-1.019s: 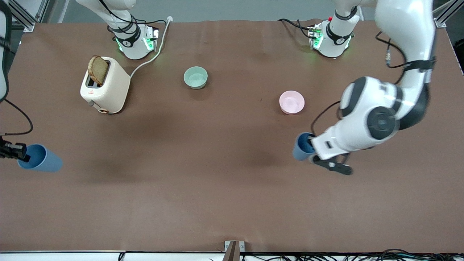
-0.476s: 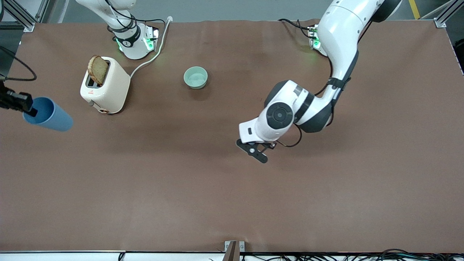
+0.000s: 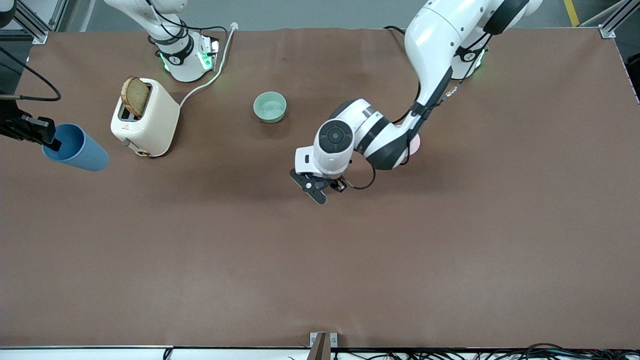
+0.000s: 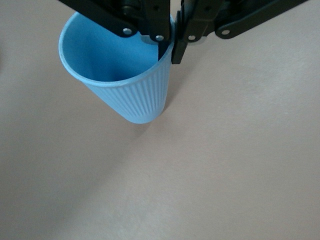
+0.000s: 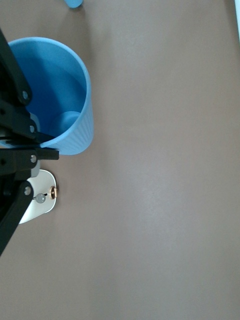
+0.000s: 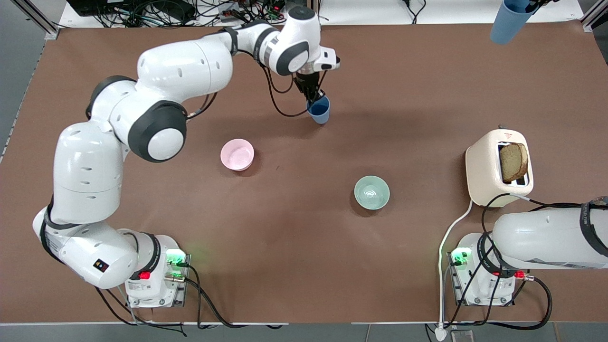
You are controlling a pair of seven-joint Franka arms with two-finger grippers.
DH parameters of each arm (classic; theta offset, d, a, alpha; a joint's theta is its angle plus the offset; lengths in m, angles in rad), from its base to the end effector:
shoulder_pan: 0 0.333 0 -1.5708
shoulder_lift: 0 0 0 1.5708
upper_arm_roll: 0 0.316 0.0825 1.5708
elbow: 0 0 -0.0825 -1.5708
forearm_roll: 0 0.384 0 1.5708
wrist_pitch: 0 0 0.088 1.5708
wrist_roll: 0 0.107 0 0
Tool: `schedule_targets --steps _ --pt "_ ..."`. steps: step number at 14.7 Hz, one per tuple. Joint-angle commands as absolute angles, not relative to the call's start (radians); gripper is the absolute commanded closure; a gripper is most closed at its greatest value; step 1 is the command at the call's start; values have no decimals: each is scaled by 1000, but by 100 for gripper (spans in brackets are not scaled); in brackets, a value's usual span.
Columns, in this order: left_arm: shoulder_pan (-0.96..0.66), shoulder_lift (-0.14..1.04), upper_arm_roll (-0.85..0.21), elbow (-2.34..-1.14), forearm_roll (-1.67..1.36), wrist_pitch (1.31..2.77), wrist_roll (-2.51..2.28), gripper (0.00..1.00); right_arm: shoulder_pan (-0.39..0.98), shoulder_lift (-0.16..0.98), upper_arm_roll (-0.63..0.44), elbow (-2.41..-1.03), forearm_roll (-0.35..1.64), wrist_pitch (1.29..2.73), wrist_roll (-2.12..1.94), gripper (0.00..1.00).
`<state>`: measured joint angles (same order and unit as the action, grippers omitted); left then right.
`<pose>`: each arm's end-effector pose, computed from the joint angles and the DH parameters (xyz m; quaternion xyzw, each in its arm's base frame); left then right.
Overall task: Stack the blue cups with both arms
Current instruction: 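Set the cup down with the left gripper while the right gripper lifts its cup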
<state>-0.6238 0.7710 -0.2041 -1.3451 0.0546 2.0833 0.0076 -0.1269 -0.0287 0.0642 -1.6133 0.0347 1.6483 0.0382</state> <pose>0.5234 -0.5170 0.2717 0.9185 -0.3925 -0.0270 0.0400 0.5523 -0.0307 0.6273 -0.9980 0.0512 -0.0320 0.0160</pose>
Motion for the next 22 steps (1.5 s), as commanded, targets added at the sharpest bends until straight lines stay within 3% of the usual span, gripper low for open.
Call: schedule_targets --steps 1,2,3,4,5,10,14,17,22 --pt "-644 805 -196 -1318 80 2085 25 98 -120 -37 67 -1595 28 1632 67 100" --pt "-652 816 -195 -1318 89 2097 25 96 -120 -37 75 -1594 28 1632 69 100" --pt "-656 819 -195 -1319 101 2111 22 87 -120 -37 84 -1591 28 1631 80 100" --pt "-667 815 -195 -1318 116 2111 15 56 -120 -37 101 -1585 17 1631 113 100" --pt "-673 804 -195 -1319 126 2103 18 3 -123 -37 107 -1585 24 1626 138 100" --pt "-651 671 -202 -1316 115 1959 21 0 -121 -32 107 -1586 28 1617 133 99" --pt "-523 551 -198 -1316 118 1872 18 0 -112 -32 120 -1586 64 1624 123 99" --pt "-379 519 -195 -1316 121 1842 5 0 -112 -32 237 -1588 106 1641 147 99" --pt "-123 453 -198 -1318 118 1836 -28 0 -103 52 484 -1614 92 1822 461 99"
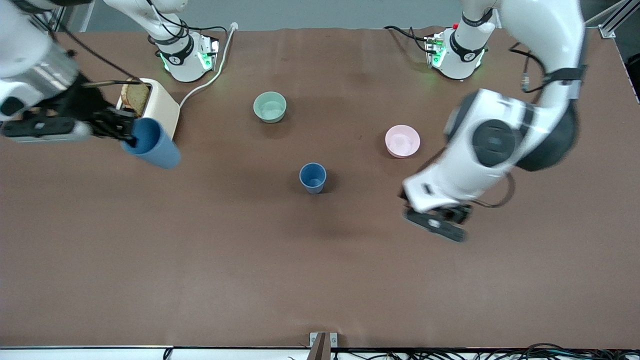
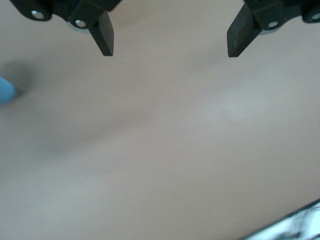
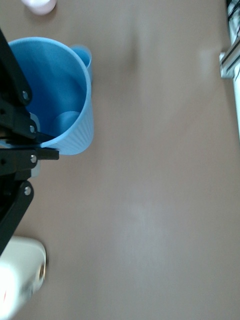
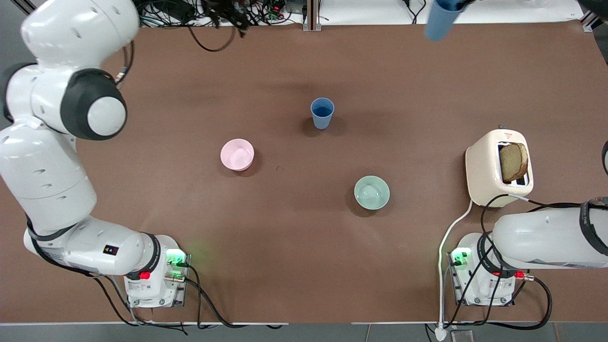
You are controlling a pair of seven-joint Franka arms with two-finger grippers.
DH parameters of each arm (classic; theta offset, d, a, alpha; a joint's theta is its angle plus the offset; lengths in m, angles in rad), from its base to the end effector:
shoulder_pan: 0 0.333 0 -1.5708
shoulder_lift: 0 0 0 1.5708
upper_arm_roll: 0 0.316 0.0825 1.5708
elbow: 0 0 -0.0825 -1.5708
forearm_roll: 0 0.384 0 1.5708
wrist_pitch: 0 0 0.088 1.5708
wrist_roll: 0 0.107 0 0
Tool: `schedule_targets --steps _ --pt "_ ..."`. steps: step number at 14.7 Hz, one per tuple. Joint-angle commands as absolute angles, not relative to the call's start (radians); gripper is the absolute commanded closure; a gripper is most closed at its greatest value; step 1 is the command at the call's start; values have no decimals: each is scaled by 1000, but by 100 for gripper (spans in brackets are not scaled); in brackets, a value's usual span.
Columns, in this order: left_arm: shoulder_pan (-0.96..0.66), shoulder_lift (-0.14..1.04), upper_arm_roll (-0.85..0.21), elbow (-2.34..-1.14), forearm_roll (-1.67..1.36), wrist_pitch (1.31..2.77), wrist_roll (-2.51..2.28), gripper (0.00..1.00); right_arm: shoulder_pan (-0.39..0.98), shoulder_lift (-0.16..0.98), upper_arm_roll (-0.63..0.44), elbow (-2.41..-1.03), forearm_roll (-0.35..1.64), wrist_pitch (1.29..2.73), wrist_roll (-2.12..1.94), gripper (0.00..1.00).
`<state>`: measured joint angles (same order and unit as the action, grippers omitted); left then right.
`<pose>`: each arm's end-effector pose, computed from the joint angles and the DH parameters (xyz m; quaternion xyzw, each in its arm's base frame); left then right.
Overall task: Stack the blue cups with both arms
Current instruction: 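Lower the right gripper's blue cup into the placed blue cup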
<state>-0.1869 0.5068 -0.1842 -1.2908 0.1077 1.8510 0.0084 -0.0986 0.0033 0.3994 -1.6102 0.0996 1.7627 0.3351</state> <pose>0.6752 -0.2236 0.4654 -0.9814 0.1891 -0.0317 0.0024 0.5453 0.1780 0.6226 -0.9957 0.0229 -0.0552 0.0709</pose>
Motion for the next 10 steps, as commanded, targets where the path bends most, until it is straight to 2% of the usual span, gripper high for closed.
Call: schedule_targets --steps 1,3,4,7,8,10 --pt "-86 439 -198 -1318 115 1823 -28 0 -103 81 530 -1615 91 1848 509 99" --pt "-63 425 -198 -1316 118 1789 -29 0 -95 155 595 -1618 83 1913 558 99" --pt "-72 398 -164 -1315 118 1778 -28 0 -77 208 616 -1634 54 1966 560 99" --pt "-237 329 174 -1315 -21 1711 -25 0 -51 273 643 -1707 2 2121 586 99" --pt "-244 307 245 -1318 -93 1663 -25 0 -48 296 649 -1723 0 2146 587 99" --pt "-213 258 249 -1324 -121 1644 -29 0 -20 321 653 -1730 0 2155 591 99"
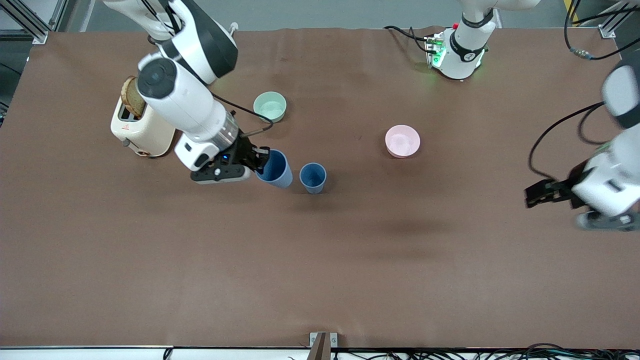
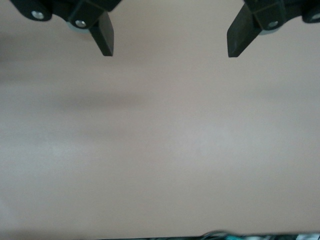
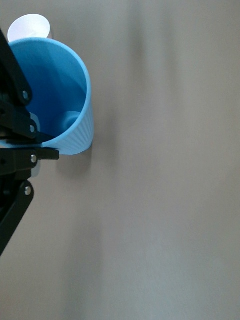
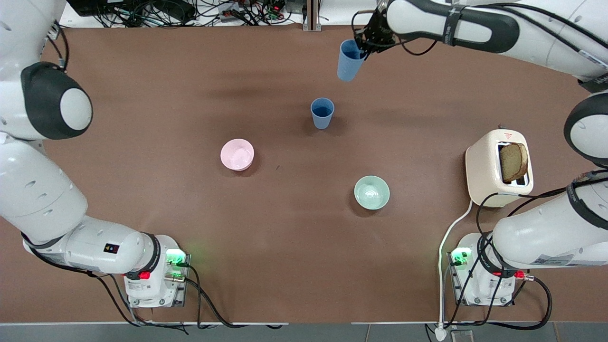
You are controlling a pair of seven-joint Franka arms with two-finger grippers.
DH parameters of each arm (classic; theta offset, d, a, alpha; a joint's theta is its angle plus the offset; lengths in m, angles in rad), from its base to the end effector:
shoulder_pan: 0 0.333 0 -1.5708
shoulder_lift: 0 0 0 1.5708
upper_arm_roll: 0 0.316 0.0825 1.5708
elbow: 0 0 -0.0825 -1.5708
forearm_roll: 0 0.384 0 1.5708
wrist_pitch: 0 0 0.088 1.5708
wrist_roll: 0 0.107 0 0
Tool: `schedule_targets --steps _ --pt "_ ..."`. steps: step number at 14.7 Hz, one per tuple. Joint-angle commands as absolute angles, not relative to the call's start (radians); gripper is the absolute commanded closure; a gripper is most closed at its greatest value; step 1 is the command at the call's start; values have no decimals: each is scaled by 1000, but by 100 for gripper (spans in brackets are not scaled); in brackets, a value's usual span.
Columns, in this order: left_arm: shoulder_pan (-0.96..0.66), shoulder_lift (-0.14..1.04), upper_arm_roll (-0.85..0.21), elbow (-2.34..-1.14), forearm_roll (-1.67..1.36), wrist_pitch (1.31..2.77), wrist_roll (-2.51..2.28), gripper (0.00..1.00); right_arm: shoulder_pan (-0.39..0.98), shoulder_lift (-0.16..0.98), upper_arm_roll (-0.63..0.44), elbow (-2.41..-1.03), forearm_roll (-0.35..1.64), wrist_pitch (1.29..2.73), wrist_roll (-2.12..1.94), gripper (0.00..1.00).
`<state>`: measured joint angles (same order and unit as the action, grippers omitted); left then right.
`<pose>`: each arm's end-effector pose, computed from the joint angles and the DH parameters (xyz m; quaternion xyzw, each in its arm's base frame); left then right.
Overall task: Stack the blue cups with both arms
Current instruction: 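Lower the right gripper's blue cup into the placed blue cup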
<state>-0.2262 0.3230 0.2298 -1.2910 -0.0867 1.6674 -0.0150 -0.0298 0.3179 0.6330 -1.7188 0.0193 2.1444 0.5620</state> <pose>0.6572 -0.0312 0.5745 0.9995 0.0053 0.0306 0.0074 0.5559 0.3385 0.4481 -0.9915 0.0039 -0.0147 0.1294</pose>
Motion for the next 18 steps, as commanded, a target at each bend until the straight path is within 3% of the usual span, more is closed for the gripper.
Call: schedule_targets --steps 1,3,8,18 --pt "-165 247 211 -1324 -121 1644 -29 0 -14 325 653 -1736 -2 2157 594 99" --pt "-82 223 135 -1325 -88 1647 -29 0 9 351 652 -1752 -23 2183 601 99" --pt "-19 189 78 -1361 -69 1649 -8 0 78 425 653 -1755 -159 2233 773 100" --pt "-25 146 45 -1397 -64 1620 -86 0 118 489 653 -1755 -267 2276 857 98"
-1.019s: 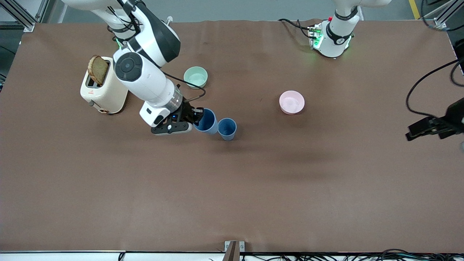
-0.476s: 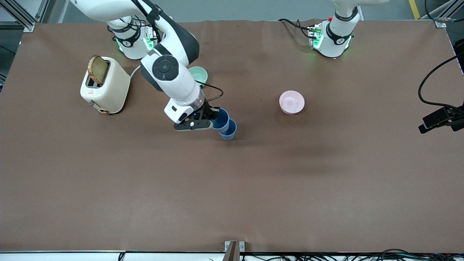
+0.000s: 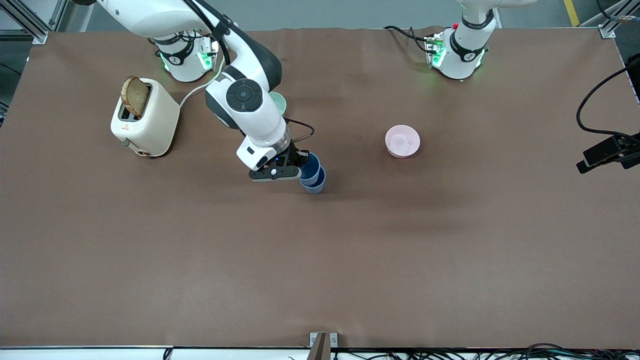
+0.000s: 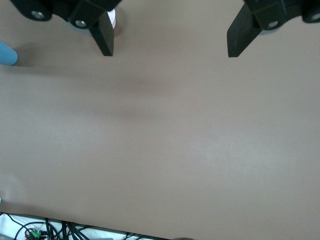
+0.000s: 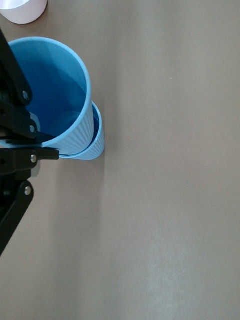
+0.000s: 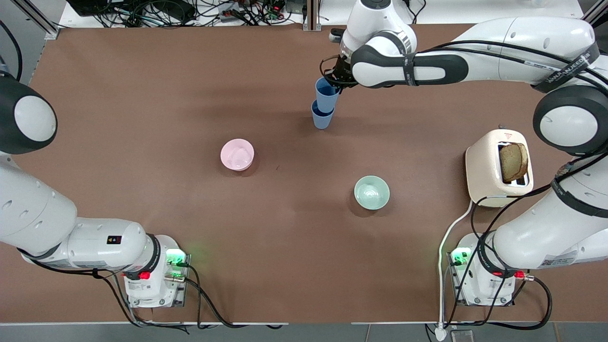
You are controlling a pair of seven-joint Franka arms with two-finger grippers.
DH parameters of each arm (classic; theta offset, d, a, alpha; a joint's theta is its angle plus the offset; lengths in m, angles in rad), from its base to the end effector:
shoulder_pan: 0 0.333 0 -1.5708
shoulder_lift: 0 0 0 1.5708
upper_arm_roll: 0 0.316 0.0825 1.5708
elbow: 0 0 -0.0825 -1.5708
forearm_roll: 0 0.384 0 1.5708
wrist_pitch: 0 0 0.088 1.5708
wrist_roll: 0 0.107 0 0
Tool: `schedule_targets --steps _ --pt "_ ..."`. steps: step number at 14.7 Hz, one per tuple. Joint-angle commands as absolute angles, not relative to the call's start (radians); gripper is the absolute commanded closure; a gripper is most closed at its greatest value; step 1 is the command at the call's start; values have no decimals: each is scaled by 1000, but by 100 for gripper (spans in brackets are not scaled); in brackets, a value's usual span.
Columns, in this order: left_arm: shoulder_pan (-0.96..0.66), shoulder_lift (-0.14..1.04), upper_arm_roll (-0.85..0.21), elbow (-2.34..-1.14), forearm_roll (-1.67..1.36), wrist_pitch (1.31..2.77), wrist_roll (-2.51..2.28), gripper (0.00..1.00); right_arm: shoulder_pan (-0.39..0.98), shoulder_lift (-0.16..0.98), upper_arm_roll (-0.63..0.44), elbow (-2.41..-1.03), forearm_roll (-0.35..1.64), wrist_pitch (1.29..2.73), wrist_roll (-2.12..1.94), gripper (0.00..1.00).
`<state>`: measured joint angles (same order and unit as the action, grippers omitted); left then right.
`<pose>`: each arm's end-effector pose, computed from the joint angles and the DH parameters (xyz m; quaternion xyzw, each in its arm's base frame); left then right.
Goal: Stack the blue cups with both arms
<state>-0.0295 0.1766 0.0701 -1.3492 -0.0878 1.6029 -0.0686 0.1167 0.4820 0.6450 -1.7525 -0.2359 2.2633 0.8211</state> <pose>0.6125 0.0114 0.6299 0.9971 0.0534 0.0382 0.0383 0.5145 0.4212 0.3539 -0.9967 -0.0031 -0.0163 0.0788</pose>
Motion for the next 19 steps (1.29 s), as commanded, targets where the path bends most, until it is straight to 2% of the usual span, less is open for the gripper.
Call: schedule_targets --steps 1,4,5,6,7,8,9,13,17,19 --pt "-25 132 40 -1423 -60 1634 -86 0 120 495 653 -1755 -267 2287 857 98" --pt "-17 83 15 -1500 -34 1669 -89 0 127 502 652 -1755 -268 2292 857 95" --pt "-14 65 15 -1529 -34 1684 -89 0 127 506 652 -1753 -270 2292 857 92" --pt "-14 52 15 -1552 -34 1699 -89 0 127 508 653 -1753 -276 2292 857 84" --pt "-17 52 15 -1552 -34 1701 -89 0 126 506 652 -1753 -278 2289 857 67" --pt "-20 55 15 -1552 -34 1700 -87 0 118 503 653 -1750 -281 2286 856 25" --pt "-21 57 15 -1551 -32 1698 -83 0 109 491 653 -1749 -279 2278 856 0" --pt "-23 58 14 -1545 -32 1694 -66 0 60 391 655 -1740 -275 2226 848 0" --pt "-25 63 11 -1539 -31 1692 -66 0 57 376 653 -1738 -272 2204 851 0" --pt "-23 60 11 -1539 -31 1674 -64 0 22 304 653 -1736 -270 2163 845 0"
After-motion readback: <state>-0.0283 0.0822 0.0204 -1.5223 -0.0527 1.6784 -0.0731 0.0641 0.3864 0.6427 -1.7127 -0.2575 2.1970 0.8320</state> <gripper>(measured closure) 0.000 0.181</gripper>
